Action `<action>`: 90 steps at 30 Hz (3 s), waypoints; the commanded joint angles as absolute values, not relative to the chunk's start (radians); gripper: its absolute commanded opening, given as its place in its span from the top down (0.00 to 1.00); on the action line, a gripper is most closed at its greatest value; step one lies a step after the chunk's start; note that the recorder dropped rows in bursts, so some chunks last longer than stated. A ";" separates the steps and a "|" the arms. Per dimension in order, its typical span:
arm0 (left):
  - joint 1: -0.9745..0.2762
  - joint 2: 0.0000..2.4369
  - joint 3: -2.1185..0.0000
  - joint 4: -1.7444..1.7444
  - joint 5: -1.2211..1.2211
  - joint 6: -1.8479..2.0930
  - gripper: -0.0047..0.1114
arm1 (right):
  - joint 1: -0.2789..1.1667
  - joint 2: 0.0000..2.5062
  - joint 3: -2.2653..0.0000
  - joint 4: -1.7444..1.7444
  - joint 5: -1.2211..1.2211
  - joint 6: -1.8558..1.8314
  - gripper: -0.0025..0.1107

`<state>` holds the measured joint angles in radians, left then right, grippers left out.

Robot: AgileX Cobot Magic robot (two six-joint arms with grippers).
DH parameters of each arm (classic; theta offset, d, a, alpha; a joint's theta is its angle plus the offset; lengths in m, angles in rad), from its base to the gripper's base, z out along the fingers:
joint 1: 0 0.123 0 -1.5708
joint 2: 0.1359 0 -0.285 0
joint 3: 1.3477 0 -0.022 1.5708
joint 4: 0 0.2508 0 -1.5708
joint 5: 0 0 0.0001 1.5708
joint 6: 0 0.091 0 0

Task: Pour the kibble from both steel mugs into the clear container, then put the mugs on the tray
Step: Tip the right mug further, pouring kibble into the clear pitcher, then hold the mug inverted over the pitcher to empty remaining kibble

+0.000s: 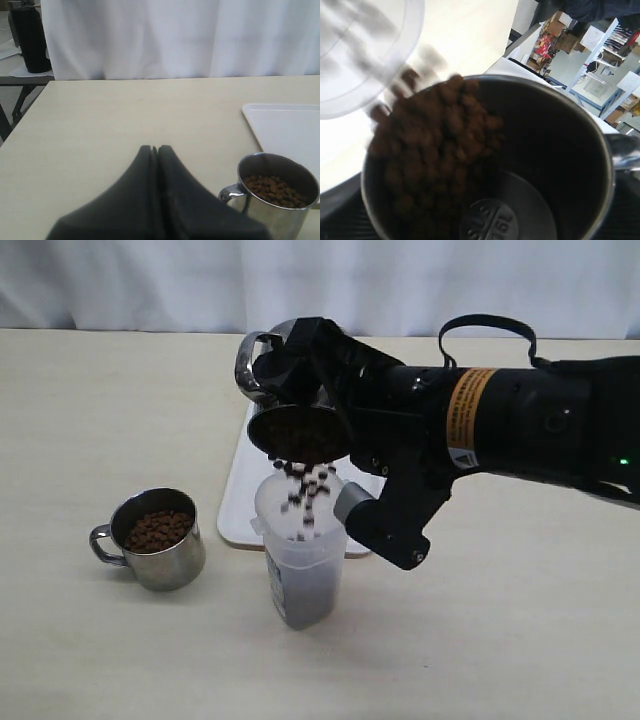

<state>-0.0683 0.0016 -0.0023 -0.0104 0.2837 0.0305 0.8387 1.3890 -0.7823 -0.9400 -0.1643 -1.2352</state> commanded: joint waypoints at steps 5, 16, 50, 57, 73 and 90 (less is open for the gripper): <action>-0.066 0.000 0.000 -0.009 0.279 0.033 0.96 | 0.840 1.384 -0.791 -0.935 -0.186 -1.299 0.94; -0.066 0.000 0.000 -0.009 0.279 0.033 0.96 | 0.840 1.384 -0.791 -0.935 -0.204 -1.367 0.94; -0.066 0.000 0.000 -0.009 0.276 0.033 0.96 | 0.876 1.382 -0.789 -0.936 -0.114 -1.433 0.94; -0.066 0.000 0.000 -0.009 0.276 0.033 0.96 | 0.876 1.382 -0.789 -0.936 -0.114 -1.480 0.94; -0.066 0.000 0.000 -0.009 0.278 0.033 0.96 | 0.922 1.321 -0.768 -0.936 -0.062 -1.479 0.94; -0.066 0.000 0.000 -0.009 0.278 0.033 0.96 | 0.920 1.320 -0.775 -0.936 -0.063 -1.568 0.94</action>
